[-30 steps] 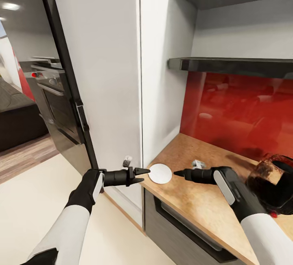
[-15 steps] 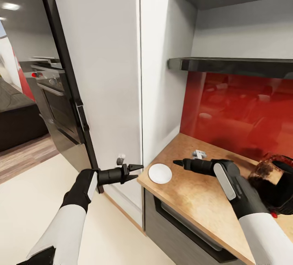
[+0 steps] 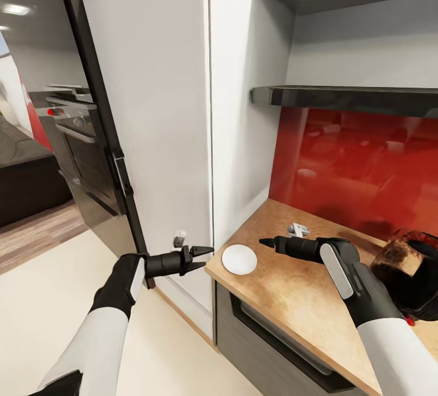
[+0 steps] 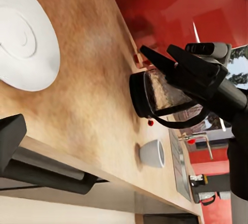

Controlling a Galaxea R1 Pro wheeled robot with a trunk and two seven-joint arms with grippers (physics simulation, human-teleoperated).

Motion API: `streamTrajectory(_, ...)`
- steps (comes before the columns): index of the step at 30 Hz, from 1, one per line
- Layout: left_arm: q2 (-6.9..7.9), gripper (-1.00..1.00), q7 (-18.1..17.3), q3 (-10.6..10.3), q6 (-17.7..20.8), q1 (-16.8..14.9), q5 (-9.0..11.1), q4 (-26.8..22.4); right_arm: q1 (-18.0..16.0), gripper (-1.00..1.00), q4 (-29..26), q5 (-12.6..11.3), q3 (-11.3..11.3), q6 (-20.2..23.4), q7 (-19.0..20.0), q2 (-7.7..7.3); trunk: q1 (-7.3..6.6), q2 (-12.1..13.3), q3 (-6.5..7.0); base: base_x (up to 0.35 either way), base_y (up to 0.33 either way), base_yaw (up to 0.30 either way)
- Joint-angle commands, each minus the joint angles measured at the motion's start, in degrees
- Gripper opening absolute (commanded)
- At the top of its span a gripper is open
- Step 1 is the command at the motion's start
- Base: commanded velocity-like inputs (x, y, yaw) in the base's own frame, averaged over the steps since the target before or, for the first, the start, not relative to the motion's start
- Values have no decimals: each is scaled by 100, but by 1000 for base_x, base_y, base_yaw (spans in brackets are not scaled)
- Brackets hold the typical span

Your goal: Set up a coffee station on the kitchen countertop: keep the coffee maker on the countertop, move the bottle of coffee from the kitchen shelf to the counter next to the coffee maker, place a paper coffee filter on top of the coffee maker, put the saucer next to the coffee maker with the coffee cup on the saucer, and place the electric kettle next to the coffee maker.

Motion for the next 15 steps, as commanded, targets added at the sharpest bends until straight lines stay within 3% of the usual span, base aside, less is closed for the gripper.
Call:
streamTrajectory(1,-9,100,-49,53,43,-7,-62,-5,-6,100,-3,37,5,15,37,-7,3,-12,-12,0,0,0)
streamTrajectory(10,-15,100,-49,100,38,-6,-64,-5,-6,100,-2,37,21,15,36,-3,3,-12,-12,143,0,0)
streamTrajectory(15,-17,100,-49,100,38,-3,-65,8,-6,100,9,37,23,15,35,-2,3,-12,-12,32,0,0)
